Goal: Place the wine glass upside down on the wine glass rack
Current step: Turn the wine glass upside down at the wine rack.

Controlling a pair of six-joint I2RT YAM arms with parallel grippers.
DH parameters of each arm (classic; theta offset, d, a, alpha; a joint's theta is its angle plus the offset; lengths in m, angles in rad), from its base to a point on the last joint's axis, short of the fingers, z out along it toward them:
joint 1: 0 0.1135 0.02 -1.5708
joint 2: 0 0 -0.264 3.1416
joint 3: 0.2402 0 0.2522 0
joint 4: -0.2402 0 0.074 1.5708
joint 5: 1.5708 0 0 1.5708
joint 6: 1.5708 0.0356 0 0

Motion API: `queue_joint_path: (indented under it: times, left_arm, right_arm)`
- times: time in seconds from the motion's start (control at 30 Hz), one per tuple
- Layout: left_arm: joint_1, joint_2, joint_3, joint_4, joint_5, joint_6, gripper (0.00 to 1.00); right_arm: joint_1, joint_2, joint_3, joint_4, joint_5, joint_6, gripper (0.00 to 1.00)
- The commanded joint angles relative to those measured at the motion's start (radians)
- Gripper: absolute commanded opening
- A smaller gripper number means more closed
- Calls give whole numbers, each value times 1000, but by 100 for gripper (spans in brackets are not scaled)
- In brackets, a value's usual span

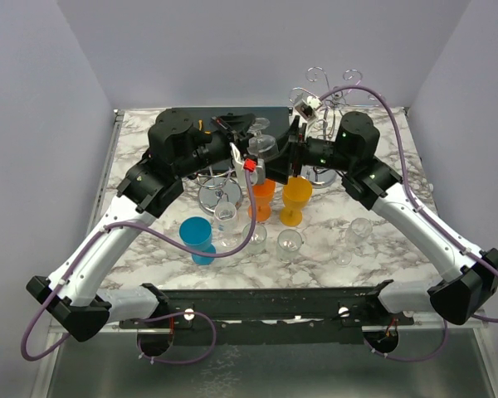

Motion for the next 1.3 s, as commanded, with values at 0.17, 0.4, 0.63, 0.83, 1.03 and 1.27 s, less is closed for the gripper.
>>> queue_joint_path:
  times: [0.17,0.4,0.63,0.83,1.03,1.27]
  left_arm:
    - [-9,-33,9,96,-2,-55,19]
    - [-10,-21,39,98,-56,-218,74]
    - [-10,-7,62,57,-176,-470,99]
    - [-8,88,206,-134,-314,-713,99]
    - [-9,116,246,-236,-320,-814,99]
    - [-8,154,281,-316,-305,-908,99]
  right_arm:
    - [2,-31,-26,95,45,-9,30]
    - [2,-107,-10,-74,249,-155,1]
    - [2,-162,92,-224,423,-267,1]
    - [2,-31,311,-346,644,-357,1]
    - [-50,47,489,-350,791,-405,1]
    - [-263,8,388,-306,812,-335,1]
